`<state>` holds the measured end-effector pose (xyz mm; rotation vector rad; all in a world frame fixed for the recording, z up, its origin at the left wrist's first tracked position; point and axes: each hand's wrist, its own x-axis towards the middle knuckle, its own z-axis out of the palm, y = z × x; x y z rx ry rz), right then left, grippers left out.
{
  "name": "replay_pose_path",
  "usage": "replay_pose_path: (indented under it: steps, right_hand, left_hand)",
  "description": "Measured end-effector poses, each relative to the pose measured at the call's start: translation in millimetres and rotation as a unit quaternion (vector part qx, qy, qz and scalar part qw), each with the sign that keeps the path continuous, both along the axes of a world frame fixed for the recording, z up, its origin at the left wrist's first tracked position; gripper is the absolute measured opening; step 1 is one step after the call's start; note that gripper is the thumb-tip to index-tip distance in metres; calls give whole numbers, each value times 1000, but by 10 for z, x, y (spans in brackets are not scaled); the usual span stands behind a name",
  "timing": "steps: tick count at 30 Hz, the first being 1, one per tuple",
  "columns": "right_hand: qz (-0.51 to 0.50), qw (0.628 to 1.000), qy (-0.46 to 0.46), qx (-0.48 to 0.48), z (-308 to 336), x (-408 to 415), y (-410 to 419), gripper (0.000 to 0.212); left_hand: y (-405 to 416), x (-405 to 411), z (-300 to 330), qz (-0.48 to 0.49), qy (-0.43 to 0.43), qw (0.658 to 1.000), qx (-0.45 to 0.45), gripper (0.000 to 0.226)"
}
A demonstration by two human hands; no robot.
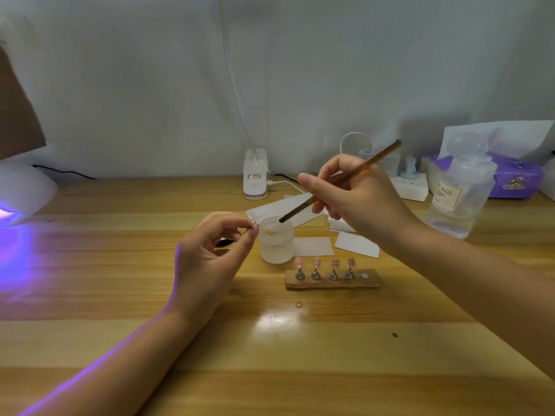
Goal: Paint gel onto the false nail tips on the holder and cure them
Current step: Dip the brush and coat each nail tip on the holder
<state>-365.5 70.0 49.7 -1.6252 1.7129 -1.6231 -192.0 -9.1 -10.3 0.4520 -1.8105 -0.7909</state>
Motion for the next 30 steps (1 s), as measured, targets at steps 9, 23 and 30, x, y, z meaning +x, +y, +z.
replay_pose_path:
  steps: [9, 23, 30]
  right_hand:
    - [-7, 983, 125, 135, -102, 46, -453, 29]
    - [14, 975, 132, 177, -137, 66, -558, 29]
    - [-38, 987, 92, 125, -28, -3, -449, 29]
  left_hand:
    - [-22, -23, -38, -19, -22, 1000, 7, 15]
    - [-48, -28, -66, -21, -34, 999, -4, 20]
    - [-24, -38, -65, -22, -29, 999, 13, 18]
